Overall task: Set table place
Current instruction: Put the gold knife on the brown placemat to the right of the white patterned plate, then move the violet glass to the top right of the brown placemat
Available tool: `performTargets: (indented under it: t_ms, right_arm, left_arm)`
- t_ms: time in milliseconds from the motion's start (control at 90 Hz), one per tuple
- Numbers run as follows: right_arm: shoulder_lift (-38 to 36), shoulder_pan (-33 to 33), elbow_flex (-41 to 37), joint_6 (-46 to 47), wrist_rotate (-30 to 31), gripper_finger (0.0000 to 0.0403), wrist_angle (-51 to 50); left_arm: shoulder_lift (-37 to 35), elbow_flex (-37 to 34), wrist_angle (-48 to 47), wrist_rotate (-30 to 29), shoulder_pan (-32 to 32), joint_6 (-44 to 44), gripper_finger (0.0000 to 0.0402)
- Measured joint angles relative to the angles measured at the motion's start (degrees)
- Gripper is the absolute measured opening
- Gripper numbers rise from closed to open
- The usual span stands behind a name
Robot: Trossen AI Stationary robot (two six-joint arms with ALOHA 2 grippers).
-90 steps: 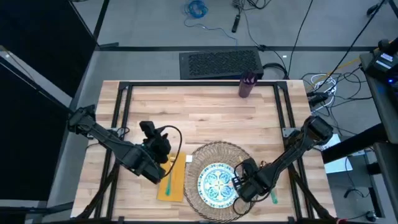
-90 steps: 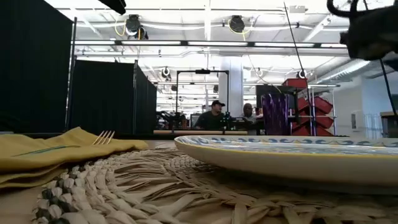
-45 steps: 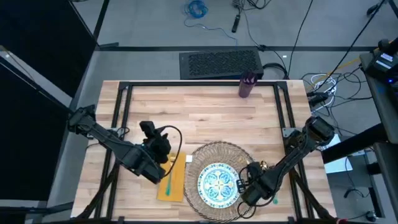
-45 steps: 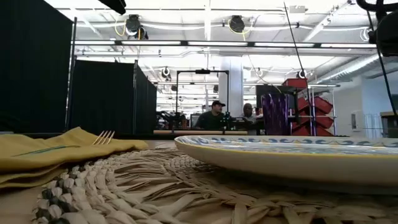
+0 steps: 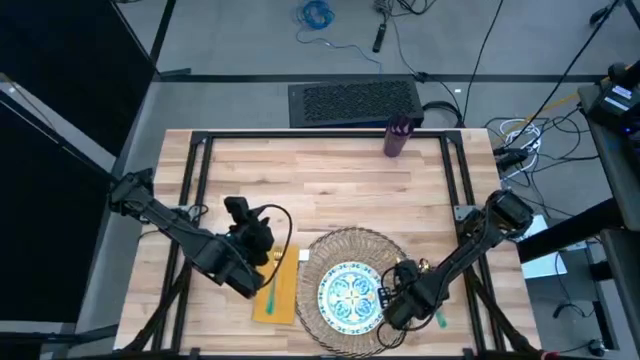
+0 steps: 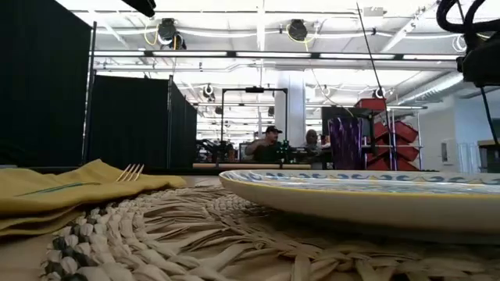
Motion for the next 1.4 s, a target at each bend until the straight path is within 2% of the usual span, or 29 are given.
performTargets:
  t_ms: [433, 1400]
  right_arm:
    - [0.00, 0.00, -2.42, 0.09, 0.01, 0.0002, 3.06]
    - [-1.50, 0.00, -2.49, -2.98, 0.62, 0.0104, 2.99]
  left_arm:
    - [0.00, 0.00, -0.02, 0.22, -0.45, -0.37, 0.0136]
    - [0.00, 0.00, 0.00, 0.20, -0.45, 0.09, 0.0136]
